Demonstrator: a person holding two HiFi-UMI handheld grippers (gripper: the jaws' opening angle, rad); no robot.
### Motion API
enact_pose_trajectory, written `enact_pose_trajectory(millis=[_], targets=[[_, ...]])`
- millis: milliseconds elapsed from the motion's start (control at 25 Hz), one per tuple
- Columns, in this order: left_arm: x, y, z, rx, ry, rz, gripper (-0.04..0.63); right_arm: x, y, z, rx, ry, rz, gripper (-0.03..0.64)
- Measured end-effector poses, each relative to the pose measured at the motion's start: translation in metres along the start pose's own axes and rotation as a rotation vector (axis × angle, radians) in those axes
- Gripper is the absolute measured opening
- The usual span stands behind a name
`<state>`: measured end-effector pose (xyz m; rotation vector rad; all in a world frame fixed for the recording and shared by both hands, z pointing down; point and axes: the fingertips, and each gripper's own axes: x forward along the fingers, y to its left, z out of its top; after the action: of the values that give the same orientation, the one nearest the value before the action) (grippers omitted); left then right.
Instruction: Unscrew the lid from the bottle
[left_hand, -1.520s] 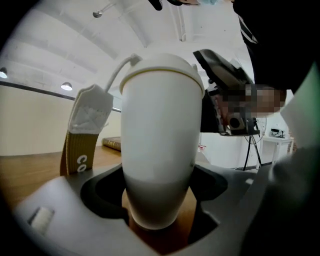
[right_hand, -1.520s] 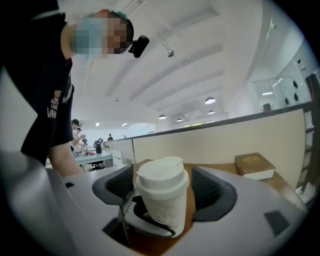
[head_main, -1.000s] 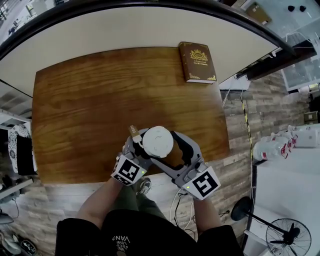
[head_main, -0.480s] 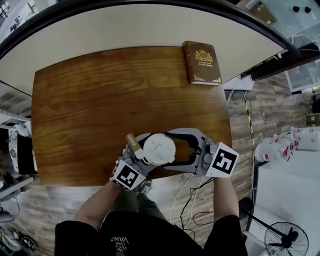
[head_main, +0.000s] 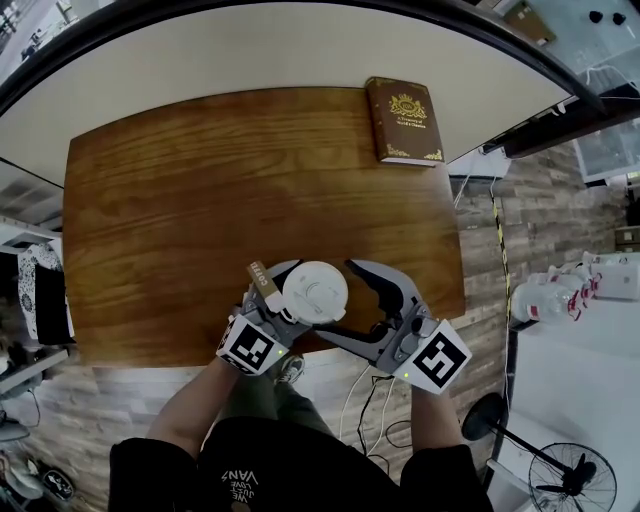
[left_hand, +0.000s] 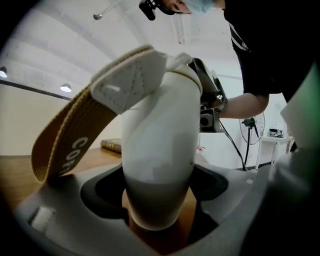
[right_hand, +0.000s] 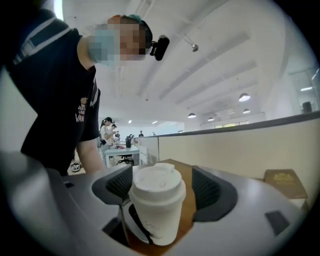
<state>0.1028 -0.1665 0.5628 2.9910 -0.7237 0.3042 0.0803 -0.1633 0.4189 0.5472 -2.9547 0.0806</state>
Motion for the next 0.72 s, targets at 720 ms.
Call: enact_pose_trajectory(millis=[720], targets=[[0.006, 0.002, 0.006, -0.023, -0.012, 0.017, 0.379, 0.022, 0.006, -0.014, -0.021, 0.075, 0.003, 0.342]])
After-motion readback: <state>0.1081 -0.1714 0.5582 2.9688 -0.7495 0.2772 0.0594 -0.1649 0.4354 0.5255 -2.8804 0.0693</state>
